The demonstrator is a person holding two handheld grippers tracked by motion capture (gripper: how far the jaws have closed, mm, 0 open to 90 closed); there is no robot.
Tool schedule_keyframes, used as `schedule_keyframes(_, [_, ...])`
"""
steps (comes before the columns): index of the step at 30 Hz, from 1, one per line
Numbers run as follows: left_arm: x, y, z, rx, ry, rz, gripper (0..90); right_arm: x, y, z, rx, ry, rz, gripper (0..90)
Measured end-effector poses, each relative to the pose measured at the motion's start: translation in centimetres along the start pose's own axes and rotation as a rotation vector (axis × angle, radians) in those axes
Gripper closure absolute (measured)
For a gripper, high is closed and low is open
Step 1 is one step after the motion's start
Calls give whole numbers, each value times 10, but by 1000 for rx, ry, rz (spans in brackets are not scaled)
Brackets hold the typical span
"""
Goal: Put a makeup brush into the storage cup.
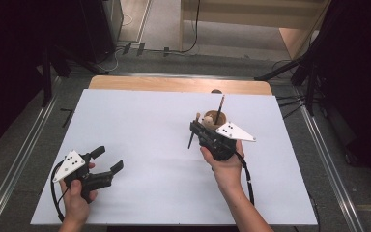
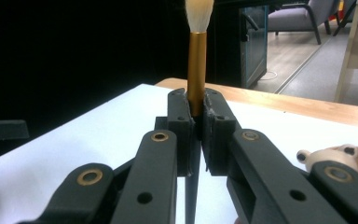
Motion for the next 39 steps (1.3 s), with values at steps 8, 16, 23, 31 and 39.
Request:
schedule_keyframes(8, [-19,4,11,-3,-35,-18,134,-3,-9,-1,-36,6,-14,846])
schedule_keyframes(16, [-28,8,18,-5,-46,-41,129,-11,-17,-15,-22,42,-38,845])
schedule_keyframes(23, [-36,14,25,13,-74,-30,130,-19,-30,-29,-12,75,-70,845])
schedule_keyframes(31, [-41,13,31,4,-96,-57,117,-26,-39,-51,-2,112,-97,845])
schedule_keyframes(39, [-40,12,31,2,-101,-65,116,-38,-49,-73,-2,157,-137,846])
Point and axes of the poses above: each handheld gripper's, and its own axes: x roughly forward along the jaws, y roughly out of its underside, z roughly to its left, the point moved 6 cm from there along x, roughly forward along the jaws, and after that the axes turned 4 degrees about y, right-handed, at the moved point
